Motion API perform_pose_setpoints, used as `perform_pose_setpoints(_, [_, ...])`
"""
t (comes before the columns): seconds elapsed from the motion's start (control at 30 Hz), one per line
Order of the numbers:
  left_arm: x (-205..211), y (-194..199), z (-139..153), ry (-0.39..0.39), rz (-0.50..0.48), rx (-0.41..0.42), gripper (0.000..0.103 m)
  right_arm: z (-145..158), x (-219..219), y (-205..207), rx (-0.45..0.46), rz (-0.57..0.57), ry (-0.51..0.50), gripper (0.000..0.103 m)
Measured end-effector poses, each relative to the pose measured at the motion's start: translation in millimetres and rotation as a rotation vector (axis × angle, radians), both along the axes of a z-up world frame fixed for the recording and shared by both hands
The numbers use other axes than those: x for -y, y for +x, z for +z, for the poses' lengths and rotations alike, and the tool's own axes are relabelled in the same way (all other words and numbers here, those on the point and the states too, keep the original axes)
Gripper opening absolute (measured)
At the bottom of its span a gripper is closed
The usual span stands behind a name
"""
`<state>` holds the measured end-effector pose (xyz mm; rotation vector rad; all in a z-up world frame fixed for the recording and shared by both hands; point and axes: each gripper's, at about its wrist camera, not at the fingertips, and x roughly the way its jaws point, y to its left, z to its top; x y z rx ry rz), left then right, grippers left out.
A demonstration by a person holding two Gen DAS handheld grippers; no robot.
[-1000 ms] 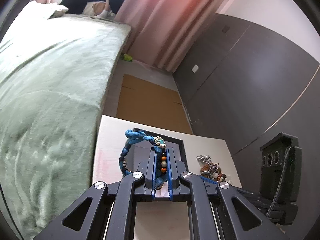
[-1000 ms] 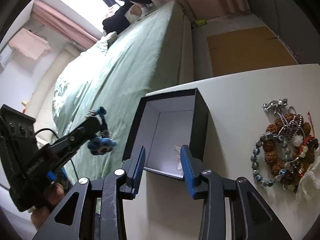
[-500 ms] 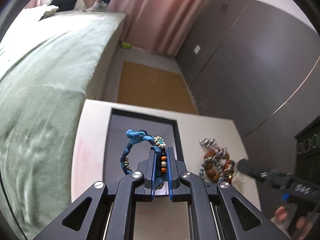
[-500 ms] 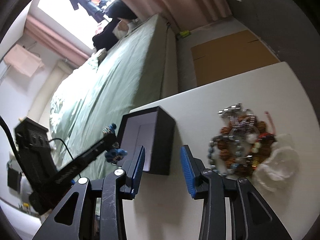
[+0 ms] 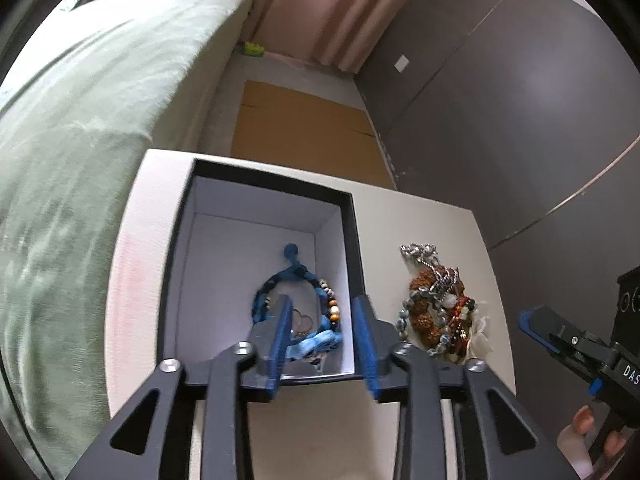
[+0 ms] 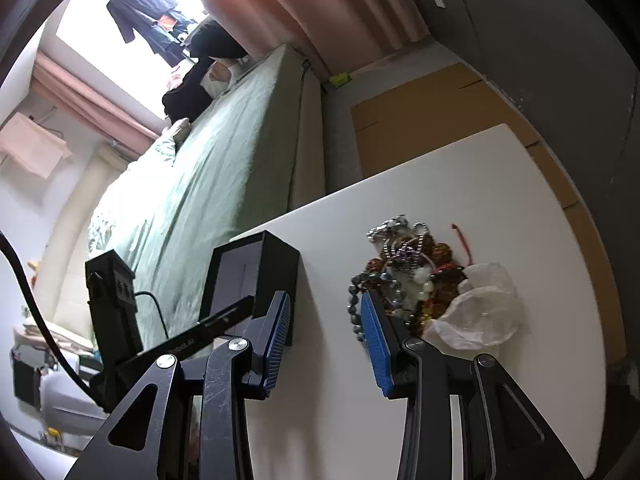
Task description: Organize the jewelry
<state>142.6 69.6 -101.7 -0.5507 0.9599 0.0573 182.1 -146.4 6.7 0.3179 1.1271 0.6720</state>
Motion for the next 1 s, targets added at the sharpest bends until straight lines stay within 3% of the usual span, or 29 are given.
perform_pose_setpoints(0.07, [-2.9,-2.3,2.8,-0.017,0.015,0.018,0.047,-0.9,5.9,-0.2,0.003,-0.003,-0.005,0.038])
perform_pose_setpoints(0.33, [-2.3,-14.8,27.9,-0.002,0.046,0.131,0.047,-1.5,27.0,3.8,0.002,-0.046,-0.004,0.038])
perform_pose_setpoints(0.67, [53.7,-8.9,34.9,0.046,-0.095,0.176,0.047,-12.1,67.9,14.4,-0.071,-0.169,-0.027,0.038])
perform_pose_setpoints(1.0, [111.0,2.1,15.1,0.117,-0.235,0.146,0.047,-19.8,104.5,19.1,-0.129,-0.258,-0.045,0.038])
